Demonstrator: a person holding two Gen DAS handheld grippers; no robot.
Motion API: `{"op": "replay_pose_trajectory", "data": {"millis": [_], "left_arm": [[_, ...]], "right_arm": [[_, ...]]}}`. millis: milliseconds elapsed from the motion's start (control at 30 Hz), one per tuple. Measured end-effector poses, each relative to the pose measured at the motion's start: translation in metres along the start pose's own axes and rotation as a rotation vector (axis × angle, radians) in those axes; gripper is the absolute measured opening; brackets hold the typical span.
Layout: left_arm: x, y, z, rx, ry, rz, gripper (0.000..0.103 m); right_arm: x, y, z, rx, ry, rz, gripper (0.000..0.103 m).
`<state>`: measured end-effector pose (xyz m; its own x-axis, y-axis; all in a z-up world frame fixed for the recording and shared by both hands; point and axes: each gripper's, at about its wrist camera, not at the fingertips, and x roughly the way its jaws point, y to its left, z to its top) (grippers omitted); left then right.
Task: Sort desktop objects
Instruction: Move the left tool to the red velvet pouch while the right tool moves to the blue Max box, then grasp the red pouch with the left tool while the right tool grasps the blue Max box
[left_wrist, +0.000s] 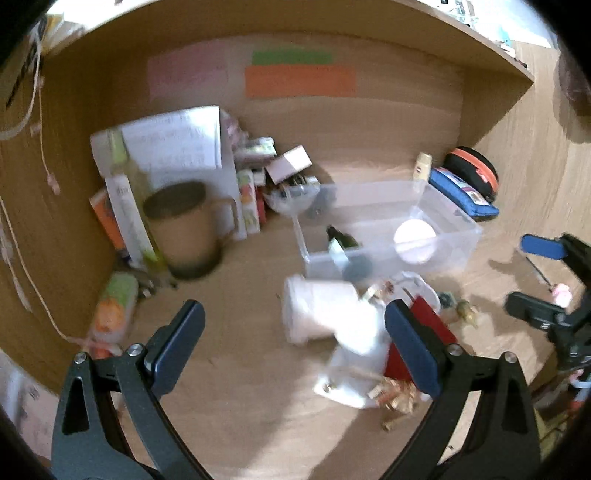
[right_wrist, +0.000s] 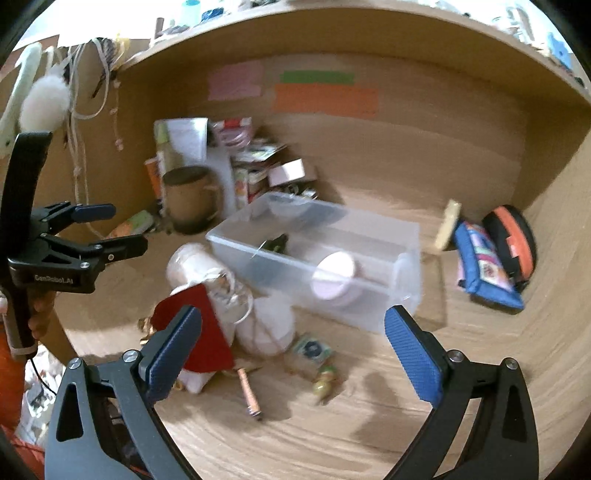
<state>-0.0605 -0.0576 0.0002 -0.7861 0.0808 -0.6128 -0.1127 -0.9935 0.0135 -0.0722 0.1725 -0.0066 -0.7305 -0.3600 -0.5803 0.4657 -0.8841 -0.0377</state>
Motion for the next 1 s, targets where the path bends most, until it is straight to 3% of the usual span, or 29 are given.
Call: {"op": "replay_pose_trajectory", "data": {"millis": [167,333,567,633,733,867,1000], "left_arm": [[0.000,-0.025,-0.021,0.044,0.022,-0.055,0.099],[0.009,-0.051,-0.034,0.067,0.046,-0.121,0.099],[0.033,-0.058,-0.039,0.016,0.090,-0.153,0.099],[0.038,-0.055,-0.038,-0.005,0.098,-0.150,0.098],[0.043,-0.054,-0.037,-0.018,0.106,-0.157,0.090],[0.052,-0.056,-0.038,-0.026,0.127,-0.163,0.067],[0.052,-0.056,-0.039,-0.031,0.120,-0.162,0.057]], "right_arm": [[0.011,-0.005,-0.017,0.015,0.045,-0.024,0.099],[0.015,-0.012,-0.040,0.049,0.092,0.030,0.096],[0.032,-0.002,-0.061,0.028,0.166,0.147,0.063],[0.038,0.003,-0.064,0.016,0.182,0.169,0.058],[0.046,0.009,-0.066,-0.001,0.203,0.196,0.050],[0.054,0.014,-0.067,-0.015,0.226,0.203,0.041],[0.056,0.011,-0.067,0.002,0.235,0.213,0.029]]}}
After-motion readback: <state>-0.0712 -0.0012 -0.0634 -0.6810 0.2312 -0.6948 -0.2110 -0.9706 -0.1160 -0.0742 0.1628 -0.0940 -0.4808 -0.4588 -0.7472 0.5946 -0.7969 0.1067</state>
